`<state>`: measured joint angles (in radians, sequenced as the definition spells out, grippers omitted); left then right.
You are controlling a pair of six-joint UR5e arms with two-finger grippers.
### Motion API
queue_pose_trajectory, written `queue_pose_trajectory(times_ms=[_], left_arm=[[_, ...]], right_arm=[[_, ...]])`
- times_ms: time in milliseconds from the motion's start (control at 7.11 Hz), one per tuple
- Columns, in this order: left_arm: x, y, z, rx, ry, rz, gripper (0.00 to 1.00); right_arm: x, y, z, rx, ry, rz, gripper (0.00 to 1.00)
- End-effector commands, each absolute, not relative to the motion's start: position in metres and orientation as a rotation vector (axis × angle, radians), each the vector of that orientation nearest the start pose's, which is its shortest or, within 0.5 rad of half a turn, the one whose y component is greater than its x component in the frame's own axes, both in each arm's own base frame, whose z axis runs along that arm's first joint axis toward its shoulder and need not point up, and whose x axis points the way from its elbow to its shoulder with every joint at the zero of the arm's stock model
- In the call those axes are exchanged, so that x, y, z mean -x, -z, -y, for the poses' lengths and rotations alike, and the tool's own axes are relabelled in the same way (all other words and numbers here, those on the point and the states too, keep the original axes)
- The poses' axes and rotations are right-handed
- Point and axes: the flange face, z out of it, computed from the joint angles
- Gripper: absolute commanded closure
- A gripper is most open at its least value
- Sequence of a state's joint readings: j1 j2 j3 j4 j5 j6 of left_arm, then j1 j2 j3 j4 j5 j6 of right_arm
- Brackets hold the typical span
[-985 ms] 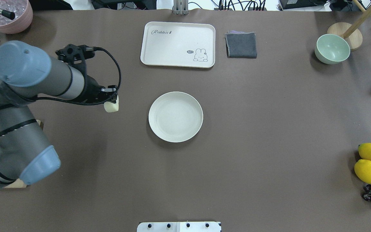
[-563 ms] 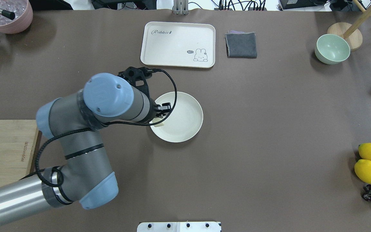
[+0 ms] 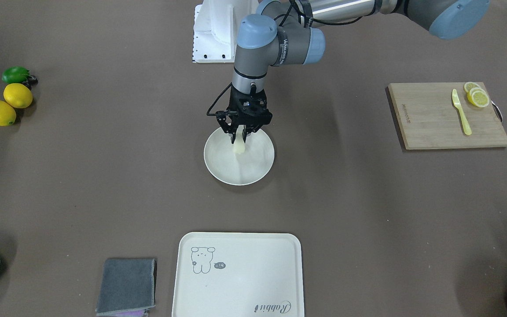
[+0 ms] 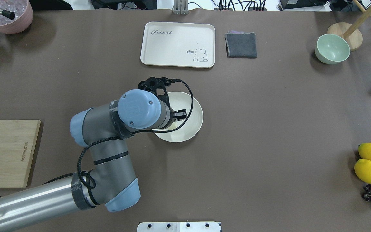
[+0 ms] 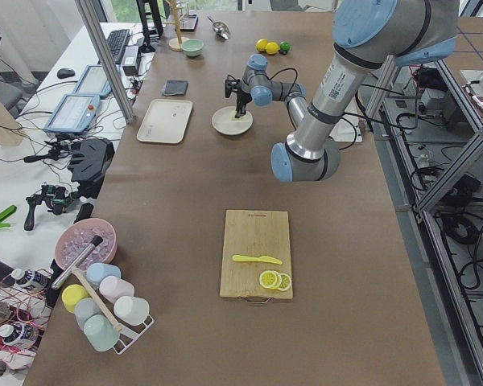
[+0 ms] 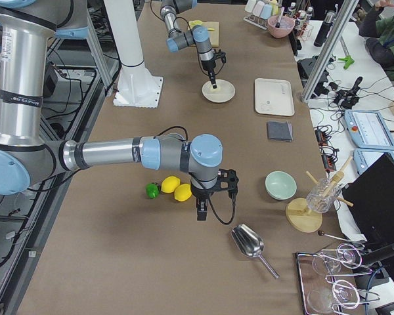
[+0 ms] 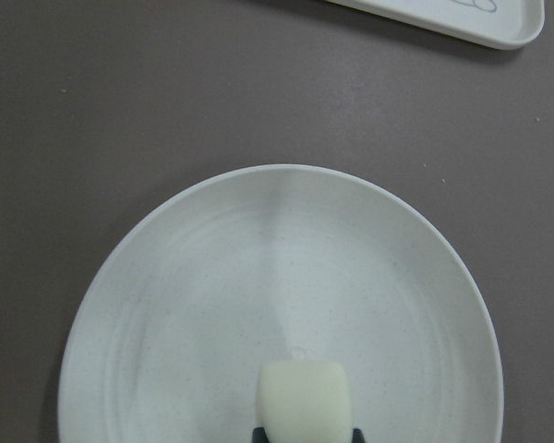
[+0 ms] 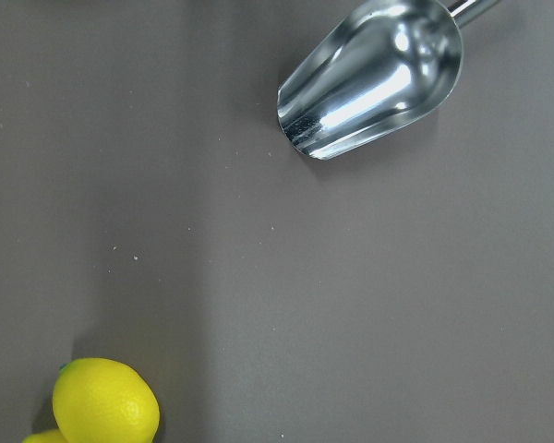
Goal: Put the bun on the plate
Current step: 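Carry the bun over the white plate and lower it onto it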
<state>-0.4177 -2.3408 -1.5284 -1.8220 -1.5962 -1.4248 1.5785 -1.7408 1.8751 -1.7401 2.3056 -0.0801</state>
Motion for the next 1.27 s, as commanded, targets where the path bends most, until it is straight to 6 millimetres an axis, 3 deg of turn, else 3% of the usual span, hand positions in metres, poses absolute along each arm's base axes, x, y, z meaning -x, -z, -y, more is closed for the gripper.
queue_pose_trajectory(times_ms=[0,141,281,704,844,985,1126], left_arm=[[-0.624,-0.189,0.419,-0.266,0.244,-0.919,0.63],[-0.626,-0.191,0.418,-0.265,0.242,-0.914,0.56],[-0.625,-0.191,0.418,-0.266,0.24,-0.914,0.04],[-0.618,-0.181,0.417,-0.274,0.241,-0.934,0.02],[-0.583,-0.164,0.425,-0.316,0.236,-0.971,0.02],[-0.53,-0.165,0.472,-0.402,0.171,-0.946,0.02],[-0.467,-0.216,0.513,-0.407,0.117,-0.883,0.02]], right_arm=[[-0.069,-0.605,0.415,-0.001,0.054,0.746,0.0],[-0.068,-0.603,0.415,-0.001,0.054,0.754,0.0],[-0.068,-0.603,0.415,-0.002,0.053,0.763,0.0],[-0.068,-0.605,0.413,0.001,0.052,0.762,0.0],[-0.068,-0.605,0.413,0.003,0.052,0.762,0.0],[-0.068,-0.605,0.413,0.001,0.052,0.762,0.0],[-0.068,-0.606,0.412,0.006,0.05,0.763,0.0]])
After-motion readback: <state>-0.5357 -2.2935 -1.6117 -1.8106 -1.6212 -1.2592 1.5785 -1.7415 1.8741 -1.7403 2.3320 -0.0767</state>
